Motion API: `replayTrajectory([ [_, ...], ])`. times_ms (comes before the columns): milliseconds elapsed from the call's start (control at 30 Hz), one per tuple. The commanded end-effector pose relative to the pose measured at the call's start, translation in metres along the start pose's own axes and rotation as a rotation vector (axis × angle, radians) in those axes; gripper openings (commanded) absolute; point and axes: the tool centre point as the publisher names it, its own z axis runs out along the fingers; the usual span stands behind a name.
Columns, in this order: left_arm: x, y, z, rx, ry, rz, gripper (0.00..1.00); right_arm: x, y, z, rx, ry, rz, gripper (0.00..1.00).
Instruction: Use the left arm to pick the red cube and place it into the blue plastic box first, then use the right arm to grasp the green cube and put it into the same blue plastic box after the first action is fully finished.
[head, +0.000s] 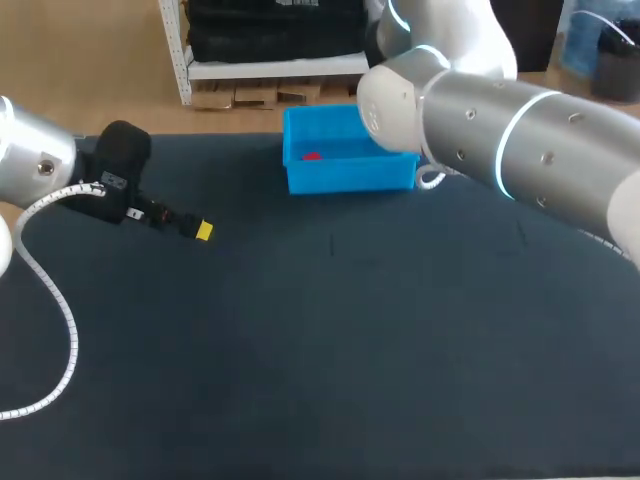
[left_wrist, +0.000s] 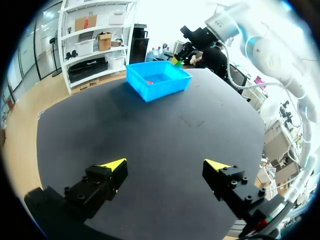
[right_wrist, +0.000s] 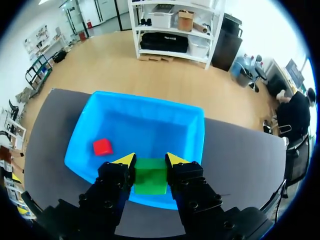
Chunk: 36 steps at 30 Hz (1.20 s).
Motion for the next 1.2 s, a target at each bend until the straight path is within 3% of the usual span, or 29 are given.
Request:
replayTrajectory([
  [33,0.002,0.001,0.001,0.005,-0.008,0.002,1.00,-0.010,-0.002,0.012,-0.009,0.186,0.005,0.00],
  [133,0.002,0.001,0.001,0.005,-0.008,0.002,1.00,-0.009,-0.002,0.013,-0.012,0.194,0.014,0.00],
  [200,0.002,0.001,0.001,0.005,-0.008,0.002,1.00,-0.007,-0.004,0.014,-0.027,0.195,0.030,0.43],
  [233,0.002,0.001,0.001,0.005,-0.008,0.002,1.00,-0.007,-0.004,0.014,-0.025,0.195,0.030,0.79],
  [267,0.002,0.001,0.001,0.005,-0.008,0.002,1.00,-0.007,-0.004,0.013,-0.023,0.196,0.029,0.95],
  [300,0.002,0.001,0.001,0.005,-0.008,0.002,1.00,-0.007,-0.004,0.013,-0.023,0.197,0.029,1.00],
  [700,0.002,0.001,0.001,0.005,-0.008,0.002,1.00,0.006,0.003,-0.023,-0.047,0.171,0.030,1.00],
  [1000,0.002,0.001,0.001,0.005,-0.008,0.002,1.00,0.037,0.018,-0.057,-0.070,0.143,0.020,1.00],
  [1100,0.002,0.001,0.001,0.005,-0.008,0.002,1.00,0.047,0.023,-0.065,-0.114,0.089,0.004,1.00],
  [1200,0.002,0.001,0.001,0.005,-0.008,0.002,1.00,0.047,0.023,-0.065,-0.114,0.089,0.004,1.00],
])
